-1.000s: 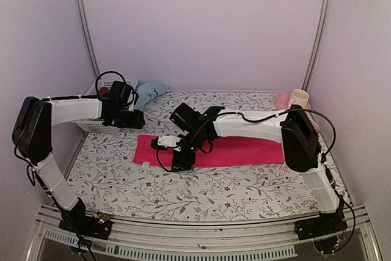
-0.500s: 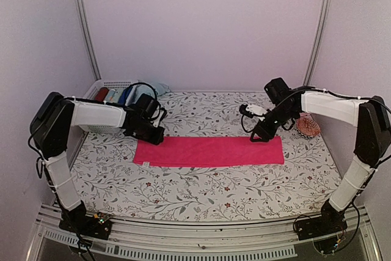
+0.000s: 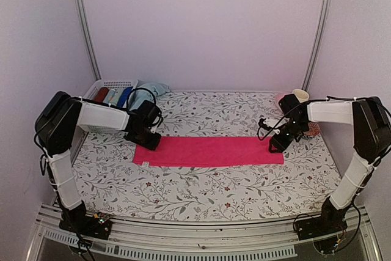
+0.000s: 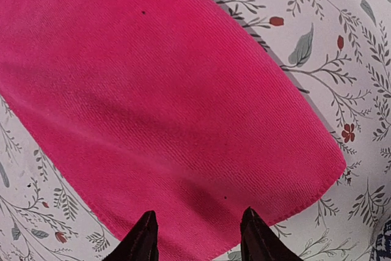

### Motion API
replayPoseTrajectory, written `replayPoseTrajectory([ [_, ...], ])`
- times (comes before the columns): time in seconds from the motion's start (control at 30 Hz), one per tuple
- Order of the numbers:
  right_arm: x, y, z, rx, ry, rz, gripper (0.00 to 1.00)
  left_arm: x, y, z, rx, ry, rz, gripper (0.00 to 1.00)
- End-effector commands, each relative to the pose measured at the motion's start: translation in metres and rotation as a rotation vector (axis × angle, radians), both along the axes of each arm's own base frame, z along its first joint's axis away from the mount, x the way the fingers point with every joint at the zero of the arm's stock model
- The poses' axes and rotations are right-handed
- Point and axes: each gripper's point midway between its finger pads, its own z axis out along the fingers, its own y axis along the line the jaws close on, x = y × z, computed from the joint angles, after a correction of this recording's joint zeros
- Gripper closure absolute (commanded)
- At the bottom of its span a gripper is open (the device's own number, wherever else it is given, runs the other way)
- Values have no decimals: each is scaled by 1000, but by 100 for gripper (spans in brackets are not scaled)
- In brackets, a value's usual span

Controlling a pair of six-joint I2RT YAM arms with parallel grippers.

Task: Roll the towels
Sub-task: Smooth out the towel at the center of the board.

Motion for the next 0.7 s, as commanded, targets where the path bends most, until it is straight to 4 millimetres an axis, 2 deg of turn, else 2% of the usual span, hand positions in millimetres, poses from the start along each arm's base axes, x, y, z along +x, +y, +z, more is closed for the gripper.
replayPoseTrajectory([
  [0.0, 0, -15, -23, -74, 19, -34, 53, -11, 29, -20, 142, 51, 25, 79],
  [0.13, 8, -21, -33, -121, 15, -52, 53, -18, 40, -38, 215, 98, 33, 79],
  [0.27, 26, -24, -34, -154, -20, -82, 52, -23, 47, -43, 243, 111, 42, 80],
  [0.47, 54, -26, -34, -192, -85, -105, 49, -29, 50, -42, 243, 106, 45, 75],
  [0.57, 61, -22, -22, -174, -109, -89, 47, -29, 48, -40, 223, 102, 45, 68],
  [0.67, 51, -11, 3, -114, -95, -34, 44, -23, 39, -18, 166, 57, 41, 54],
])
